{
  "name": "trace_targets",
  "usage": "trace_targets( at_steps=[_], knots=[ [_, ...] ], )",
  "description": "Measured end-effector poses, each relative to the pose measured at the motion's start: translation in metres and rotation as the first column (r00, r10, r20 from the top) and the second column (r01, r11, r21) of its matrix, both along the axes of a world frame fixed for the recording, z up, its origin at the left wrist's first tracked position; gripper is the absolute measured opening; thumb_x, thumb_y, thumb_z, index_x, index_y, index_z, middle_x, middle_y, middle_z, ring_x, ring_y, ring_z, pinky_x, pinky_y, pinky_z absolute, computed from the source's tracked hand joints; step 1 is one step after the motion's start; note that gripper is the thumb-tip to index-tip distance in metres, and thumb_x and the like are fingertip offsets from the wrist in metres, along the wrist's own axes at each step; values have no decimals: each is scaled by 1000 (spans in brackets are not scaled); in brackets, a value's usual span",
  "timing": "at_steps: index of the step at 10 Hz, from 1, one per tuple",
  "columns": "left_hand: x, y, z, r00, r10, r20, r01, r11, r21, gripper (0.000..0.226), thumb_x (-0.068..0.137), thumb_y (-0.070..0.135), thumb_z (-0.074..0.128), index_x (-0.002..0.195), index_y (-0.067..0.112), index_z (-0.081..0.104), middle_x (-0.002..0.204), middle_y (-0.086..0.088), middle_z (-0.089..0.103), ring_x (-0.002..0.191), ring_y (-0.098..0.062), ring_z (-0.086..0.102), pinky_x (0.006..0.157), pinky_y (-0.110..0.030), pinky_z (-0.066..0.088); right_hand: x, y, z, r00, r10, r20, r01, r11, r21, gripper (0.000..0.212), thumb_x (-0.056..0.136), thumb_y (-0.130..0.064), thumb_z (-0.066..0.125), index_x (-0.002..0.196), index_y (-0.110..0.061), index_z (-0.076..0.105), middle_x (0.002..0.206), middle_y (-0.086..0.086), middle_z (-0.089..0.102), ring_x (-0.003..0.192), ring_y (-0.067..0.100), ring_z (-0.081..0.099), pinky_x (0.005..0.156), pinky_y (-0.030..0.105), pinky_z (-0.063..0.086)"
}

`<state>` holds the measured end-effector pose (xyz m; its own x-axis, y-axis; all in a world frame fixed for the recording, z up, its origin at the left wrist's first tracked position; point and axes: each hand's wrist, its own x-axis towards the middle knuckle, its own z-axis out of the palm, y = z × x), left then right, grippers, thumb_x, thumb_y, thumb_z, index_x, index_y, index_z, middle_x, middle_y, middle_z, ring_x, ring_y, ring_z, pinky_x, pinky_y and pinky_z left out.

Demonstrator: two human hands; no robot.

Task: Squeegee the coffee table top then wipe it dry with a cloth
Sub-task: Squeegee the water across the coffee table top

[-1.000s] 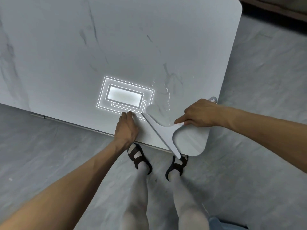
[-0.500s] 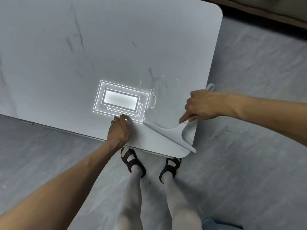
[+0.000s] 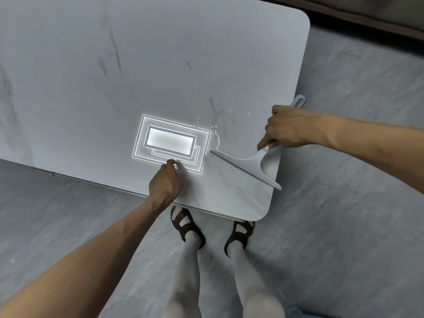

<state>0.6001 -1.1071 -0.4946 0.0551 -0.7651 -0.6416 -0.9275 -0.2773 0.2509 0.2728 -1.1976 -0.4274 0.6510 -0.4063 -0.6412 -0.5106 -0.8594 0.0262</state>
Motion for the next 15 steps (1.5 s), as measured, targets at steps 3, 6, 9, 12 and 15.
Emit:
trace_targets(
  at_steps=[3, 6, 9, 12, 15],
  knots=[
    [47, -23, 3, 963, 271, -10, -271, 962, -46, 49, 91, 19, 47, 137, 6, 38, 126, -19, 60, 116, -37, 56, 96, -42, 47, 102, 19, -32, 850, -481, 215, 423, 866, 266, 35, 102, -43, 38, 135, -50, 47, 121, -9, 67, 101, 19, 60, 82, 31, 34],
    [49, -34, -6, 1000, 2, -24, -4, 996, -94, 49, 89, 3, 50, 137, 5, 40, 136, -18, 48, 120, -34, 51, 97, -38, 42, 97, -9, -59, 506, -826, 250, 787, 561, 258, 37, 98, -46, 33, 131, -52, 49, 134, -6, 60, 117, 31, 56, 83, 37, 36],
    [-7, -43, -20, 998, -63, -26, 66, 993, 94, 52, 89, 14, 50, 139, 8, 37, 146, -20, 31, 129, -39, 41, 102, -48, 40, 3, 46, -33, 328, -922, 204, 927, 355, 117, 37, 101, -41, 36, 135, -51, 45, 134, -6, 61, 114, 31, 59, 88, 39, 47],
    [-5, -47, -23, 996, -84, -21, 86, 985, 149, 63, 84, 13, 58, 141, 7, 34, 147, -21, 30, 131, -39, 39, 105, -53, 38, 16, -7, -28, 67, -935, 347, 963, 151, 222, 38, 100, -35, 32, 134, -37, 49, 105, 8, 67, 99, 35, 60, 74, 34, 41],
    [-6, -49, -3, 978, -172, -120, 184, 978, 97, 45, 86, 0, 40, 130, -8, 51, 125, -35, 52, 112, -55, 55, 83, -55, 54, 38, 45, -47, 143, -938, 317, 967, 200, 155, 48, 104, -27, 34, 151, -27, 28, 102, 23, 67, 87, 40, 61, 70, 35, 42]
  ],
)
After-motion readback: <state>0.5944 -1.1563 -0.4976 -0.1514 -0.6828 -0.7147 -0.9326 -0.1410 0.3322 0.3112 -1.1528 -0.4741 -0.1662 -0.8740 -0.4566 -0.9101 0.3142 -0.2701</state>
